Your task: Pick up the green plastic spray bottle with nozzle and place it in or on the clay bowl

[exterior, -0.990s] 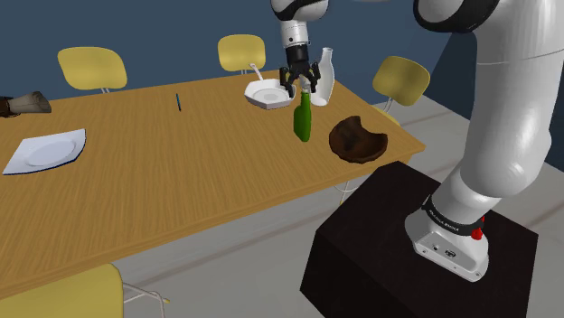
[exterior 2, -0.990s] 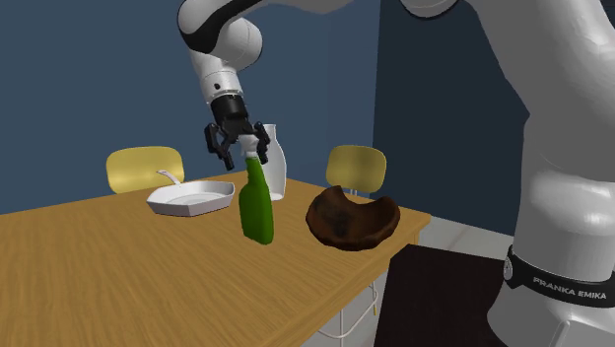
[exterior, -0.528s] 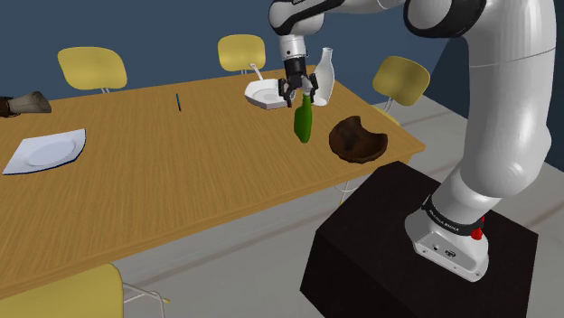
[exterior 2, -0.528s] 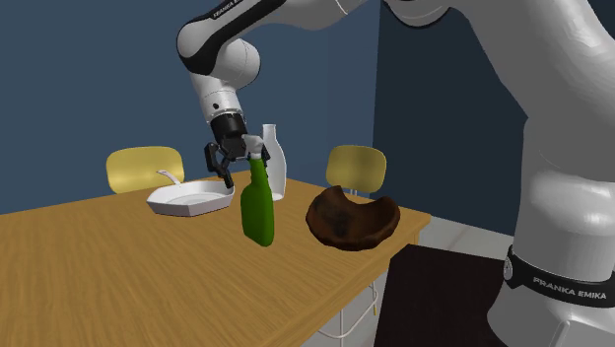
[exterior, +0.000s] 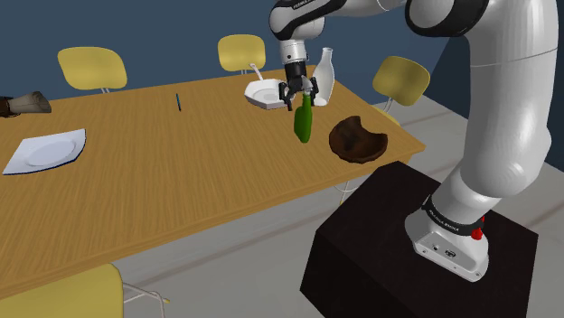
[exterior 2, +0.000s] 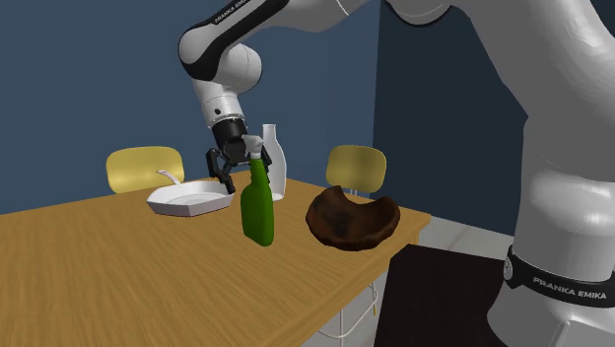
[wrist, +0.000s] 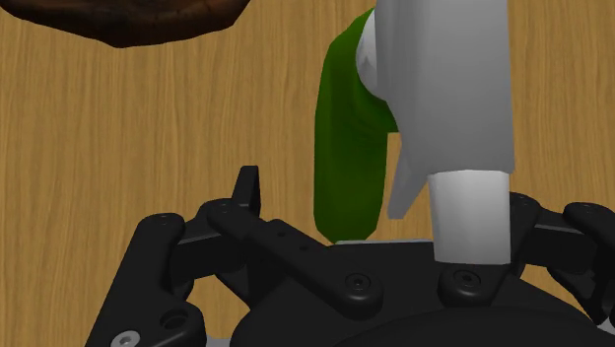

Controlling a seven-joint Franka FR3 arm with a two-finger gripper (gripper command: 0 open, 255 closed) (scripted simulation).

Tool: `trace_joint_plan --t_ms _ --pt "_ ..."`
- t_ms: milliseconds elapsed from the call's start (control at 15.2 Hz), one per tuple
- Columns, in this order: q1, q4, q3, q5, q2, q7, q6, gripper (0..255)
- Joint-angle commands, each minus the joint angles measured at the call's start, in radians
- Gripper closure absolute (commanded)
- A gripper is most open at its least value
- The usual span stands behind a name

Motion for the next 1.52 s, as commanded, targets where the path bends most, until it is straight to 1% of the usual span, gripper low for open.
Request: trace_joint_plan --t_ms 0,66,660,1452 --pt "0.0 0.0 0.0 0.0 0.0 0.0 0.0 0" --pt "0.0 0.0 0.0 0.0 0.0 0.0 0.0 255" --pt "0.0 0.0 0.0 0.0 0.0 0.0 0.0 255" --pt "-0.003 0.093 0.001 0.001 -0.045 0.017 -0.137 255"
